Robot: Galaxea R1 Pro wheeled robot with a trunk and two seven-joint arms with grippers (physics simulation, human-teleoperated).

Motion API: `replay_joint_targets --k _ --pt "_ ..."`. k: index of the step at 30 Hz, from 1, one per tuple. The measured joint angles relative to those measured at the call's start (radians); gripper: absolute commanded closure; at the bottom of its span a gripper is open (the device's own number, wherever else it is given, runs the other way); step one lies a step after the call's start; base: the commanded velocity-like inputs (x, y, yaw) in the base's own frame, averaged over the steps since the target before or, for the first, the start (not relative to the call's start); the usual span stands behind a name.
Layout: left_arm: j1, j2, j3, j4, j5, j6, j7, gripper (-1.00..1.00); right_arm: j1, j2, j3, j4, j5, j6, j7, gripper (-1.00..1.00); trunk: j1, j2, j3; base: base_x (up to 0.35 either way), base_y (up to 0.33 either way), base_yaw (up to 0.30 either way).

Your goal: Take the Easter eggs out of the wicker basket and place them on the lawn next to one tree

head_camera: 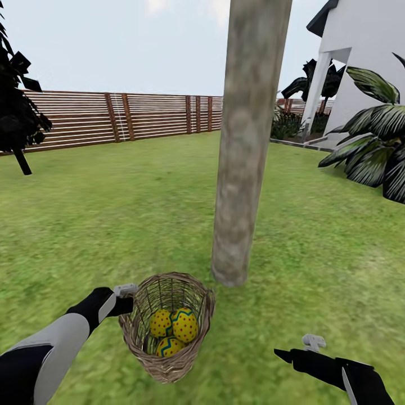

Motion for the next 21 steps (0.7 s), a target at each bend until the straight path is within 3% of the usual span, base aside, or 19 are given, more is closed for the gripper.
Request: replay_joint_targets --k 17,21 --pt "0.0 0.0 0.0 0.0 -0.001 0.0 0.0 1.0 0.0 0.0 0.0 0.0 0.0 -0.001 0.0 -1.0 0.065 -0.119 -0.053 0.0 0.0 0.0" --pt "-0.002 0.0 0.007 -0.001 0.018 -0.001 0.0 1.0 0.0 0.0 0.0 0.0 0.0 -0.001 0.0 -1.0 0.08 -0.147 -0.065 0.0 0.0 0.0"
